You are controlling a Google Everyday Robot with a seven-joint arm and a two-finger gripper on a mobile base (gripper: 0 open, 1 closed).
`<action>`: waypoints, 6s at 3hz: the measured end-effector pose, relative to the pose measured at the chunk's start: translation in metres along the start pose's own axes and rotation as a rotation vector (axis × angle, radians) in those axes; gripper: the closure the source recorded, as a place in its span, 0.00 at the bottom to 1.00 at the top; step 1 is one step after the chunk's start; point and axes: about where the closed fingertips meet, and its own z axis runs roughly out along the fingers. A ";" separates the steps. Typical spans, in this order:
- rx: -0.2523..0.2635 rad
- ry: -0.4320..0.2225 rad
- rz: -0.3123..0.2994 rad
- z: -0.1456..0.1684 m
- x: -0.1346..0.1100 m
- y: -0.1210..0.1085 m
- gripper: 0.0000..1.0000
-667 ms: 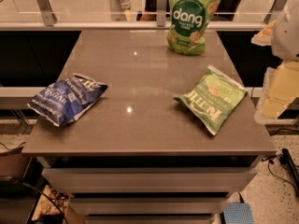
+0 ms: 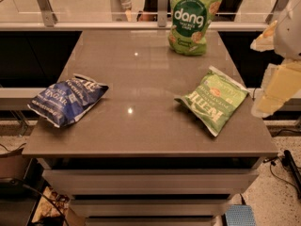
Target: Move green rice chip bag near blue chip bag
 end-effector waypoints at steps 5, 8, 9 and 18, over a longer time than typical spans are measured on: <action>0.044 -0.027 -0.016 -0.017 -0.009 -0.009 0.00; 0.059 -0.051 -0.023 -0.051 -0.025 -0.067 0.00; 0.061 -0.065 -0.009 -0.057 -0.031 -0.085 0.00; 0.045 -0.056 0.243 0.017 -0.088 -0.195 0.00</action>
Offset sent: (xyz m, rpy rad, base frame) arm 0.0000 0.0005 0.0019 0.0000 -0.0075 -0.0002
